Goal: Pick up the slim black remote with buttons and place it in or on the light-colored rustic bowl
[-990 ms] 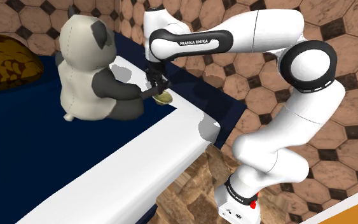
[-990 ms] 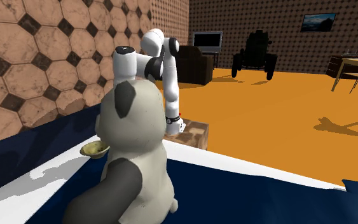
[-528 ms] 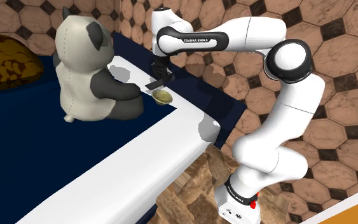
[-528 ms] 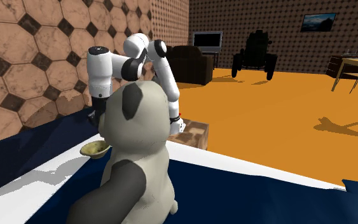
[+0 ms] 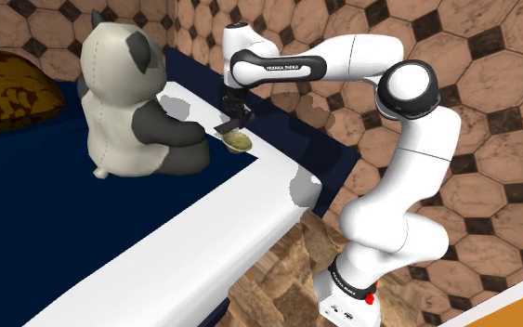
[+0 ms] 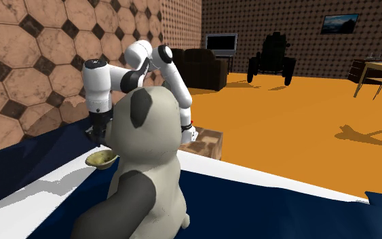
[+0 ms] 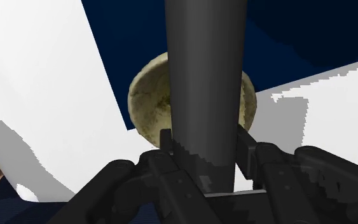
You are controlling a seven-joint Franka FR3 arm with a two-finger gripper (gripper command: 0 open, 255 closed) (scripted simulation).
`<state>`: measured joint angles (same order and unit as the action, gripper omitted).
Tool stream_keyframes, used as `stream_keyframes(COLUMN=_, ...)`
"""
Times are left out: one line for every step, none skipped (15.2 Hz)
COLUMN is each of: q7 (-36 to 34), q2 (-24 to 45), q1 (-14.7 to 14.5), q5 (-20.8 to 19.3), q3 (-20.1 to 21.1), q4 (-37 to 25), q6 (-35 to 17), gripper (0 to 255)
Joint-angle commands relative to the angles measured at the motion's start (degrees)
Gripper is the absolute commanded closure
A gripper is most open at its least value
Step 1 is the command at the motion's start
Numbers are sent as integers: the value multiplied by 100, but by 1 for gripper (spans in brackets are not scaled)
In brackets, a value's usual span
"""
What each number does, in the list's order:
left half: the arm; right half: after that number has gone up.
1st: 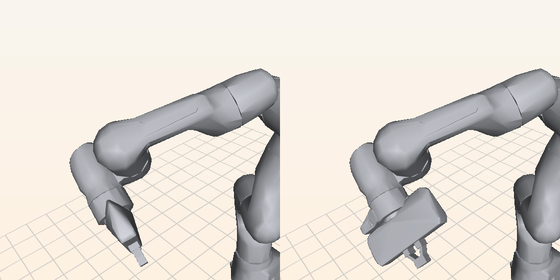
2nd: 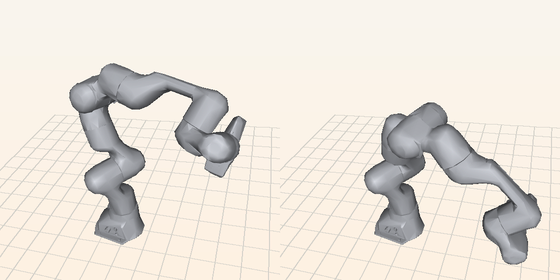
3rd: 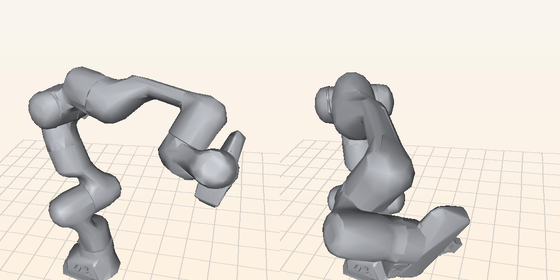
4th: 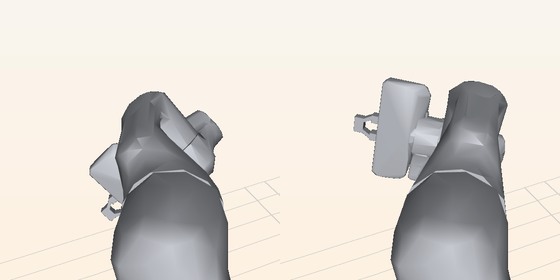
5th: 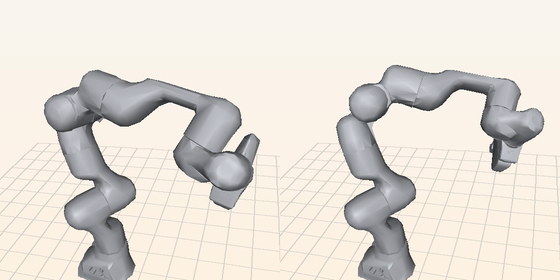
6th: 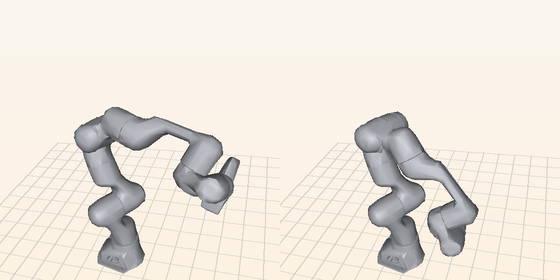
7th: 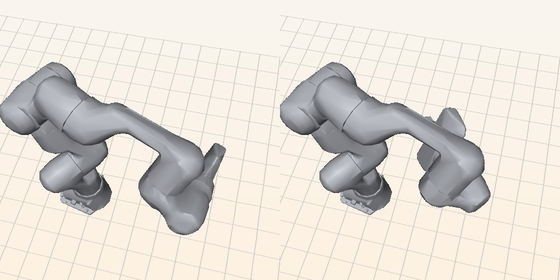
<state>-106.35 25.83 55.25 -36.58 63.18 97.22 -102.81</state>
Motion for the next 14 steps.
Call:
stream_keyframes(q7=-58, q2=44, q1=-5, q5=-58, q3=-35, q4=106, q6=-120, gripper=255)
stream_keyframes(q7=-88, q2=71, q1=-13, q5=-89, q3=-56, q4=153, q6=-175, gripper=255)
stream_keyframes(q7=-119, q2=99, q1=-23, q5=-121, q3=-78, q4=197, q6=-230, gripper=255)
stream_keyframes(q7=-150, q2=127, q1=-33, q5=-155, q3=-101, q4=241, q6=-284, gripper=255)
stream_keyframes(q7=-175, q2=151, q1=-42, q5=-183, q3=-120, q4=275, q6=-328, gripper=255)
stream_keyframes(q7=-175, q2=151, q1=-41, q5=-182, q3=-120, q4=276, q6=-328, gripper=255)
stream_keyframes(q7=-175, q2=151, q1=-42, q5=-183, q3=-120, q4=275, q6=-328, gripper=255)
stream_keyframes(q7=-175, q2=151, q1=-42, q5=-183, q3=-120, q4=275, q6=-328, gripper=255)
stream_keyframes(q7=-175, q2=151, q1=-42, q5=-183, q3=-120, q4=275, q6=-328, gripper=255)
stream_keyframes(q7=-175, q2=151, q1=-42, q5=-183, q3=-120, q4=275, q6=-328, gripper=255)
stream_keyframes(q7=-175, q2=151, q1=-42, q5=-183, q3=-120, q4=275, q6=-328, gripper=255)
stream_keyframes(q7=-175, q2=151, q1=-42, q5=-183, q3=-120, q4=275, q6=-328, gripper=255)
stream_keyframes(q7=-175, q2=151, q1=-42, q5=-183, q3=-120, q4=275, q6=-328, gripper=0)
stream_keyframes(q7=-175, q2=152, q1=-42, q5=-183, q3=-121, q4=275, q6=-328, gripper=0)
